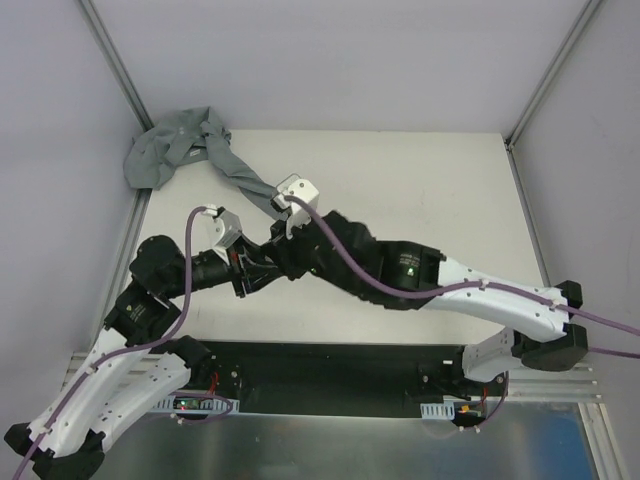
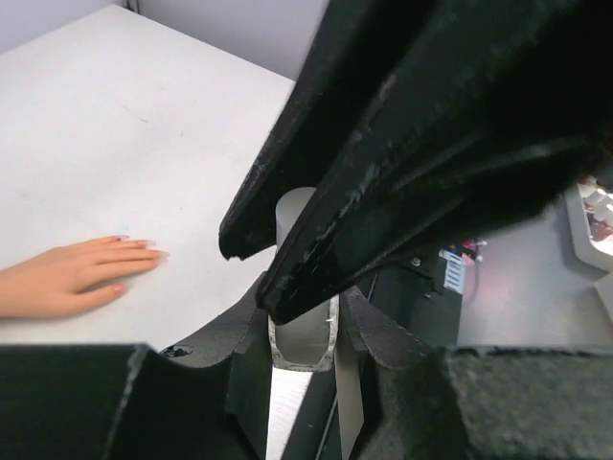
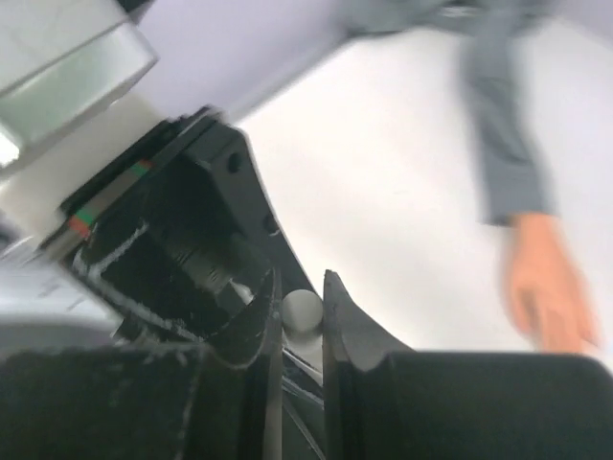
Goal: Paint the nails
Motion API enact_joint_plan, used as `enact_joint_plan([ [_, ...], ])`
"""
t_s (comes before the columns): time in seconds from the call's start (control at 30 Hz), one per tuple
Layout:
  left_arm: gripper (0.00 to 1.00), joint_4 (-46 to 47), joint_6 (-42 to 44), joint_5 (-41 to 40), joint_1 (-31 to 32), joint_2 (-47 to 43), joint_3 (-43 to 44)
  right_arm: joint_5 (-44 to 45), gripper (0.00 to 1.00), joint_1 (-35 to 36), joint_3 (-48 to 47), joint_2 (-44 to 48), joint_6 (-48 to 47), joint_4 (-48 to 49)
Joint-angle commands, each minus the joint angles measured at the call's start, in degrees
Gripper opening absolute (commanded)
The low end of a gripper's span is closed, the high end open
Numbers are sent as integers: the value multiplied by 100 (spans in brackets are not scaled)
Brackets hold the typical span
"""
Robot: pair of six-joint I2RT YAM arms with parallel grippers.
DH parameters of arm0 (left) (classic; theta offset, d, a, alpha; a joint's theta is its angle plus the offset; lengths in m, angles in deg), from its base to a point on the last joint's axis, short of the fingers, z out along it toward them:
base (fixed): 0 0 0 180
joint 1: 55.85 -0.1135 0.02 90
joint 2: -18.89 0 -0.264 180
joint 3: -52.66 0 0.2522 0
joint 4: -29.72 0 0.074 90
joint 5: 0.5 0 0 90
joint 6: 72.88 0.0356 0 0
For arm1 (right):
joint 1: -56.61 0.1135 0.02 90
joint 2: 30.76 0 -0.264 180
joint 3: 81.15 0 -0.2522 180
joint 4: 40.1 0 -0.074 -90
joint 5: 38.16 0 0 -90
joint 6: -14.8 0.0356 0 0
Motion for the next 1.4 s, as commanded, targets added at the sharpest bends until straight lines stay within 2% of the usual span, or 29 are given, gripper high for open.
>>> enact_joint_plan([
  [0.0, 0, 310, 958, -2062, -33, 564, 587, 6004, 1, 1250, -1195, -729, 928, -2848],
  [0.13, 0, 345, 862, -1729, -33, 933, 675, 5033, 5, 1216, -1258, -750, 586, -2316],
  [0.17, 0, 362, 845, -1475, -33, 942, 623, 4759, 8, 1181, -1188, -680, 446, -2131],
  [0.2, 0, 363, 827, -1308, -33, 934, 579, 4495, 18, 1085, -1031, -601, 261, -1990],
  [0.33, 0, 354, 730, -359, -33, 575, 254, 2326, 43, 663, -617, 57, -11, -1480],
  [0.37, 0, 345, 687, -87, -33, 478, 114, 1869, 54, 549, -503, 199, -65, -1391],
  [0.4, 0, 345, 643, 368, -33, 398, 60, 960, 57, 322, -397, 304, -100, -1312],
  [0.43, 0, 362, 590, 608, -33, 241, -10, 507, 59, 189, -179, 549, -188, -1198],
  [0.47, 0, 354, 450, 741, -33, 161, -97, 41, 66, 83, -37, 665, -258, -1075],
  [0.5, 0, 345, 397, 1012, -33, 30, -142, -1016, 69, -170, 112, 770, -346, -804],
  [0.63, 0, 459, 63, 1725, -33, -60, -256, -2922, 75, -752, 517, 982, -417, -319],
  [0.8, 0, 933, -377, 2297, -33, -94, -292, -4337, 72, -1122, 500, 693, -145, 452],
  [1.03, 0, 1153, -562, 2412, -33, -121, -213, -5113, 55, -1157, 342, 191, 365, 1087],
  [1.17, 0, 1197, -588, 2421, -33, -86, -125, -5175, 53, -1149, 474, 147, 523, 1386],
  [1.27, 0, 1224, -588, 2342, -33, -33, -72, -5140, 37, -1149, 500, 130, 576, 1422],
  [1.3, 0, 1224, -580, 2255, -33, -42, -54, -5097, 25, -1148, 526, 138, 593, 1413],
  [1.37, 0, 1215, -501, 1809, -33, -33, -2, -4826, 18, -1087, 570, 174, 541, 1291],
])
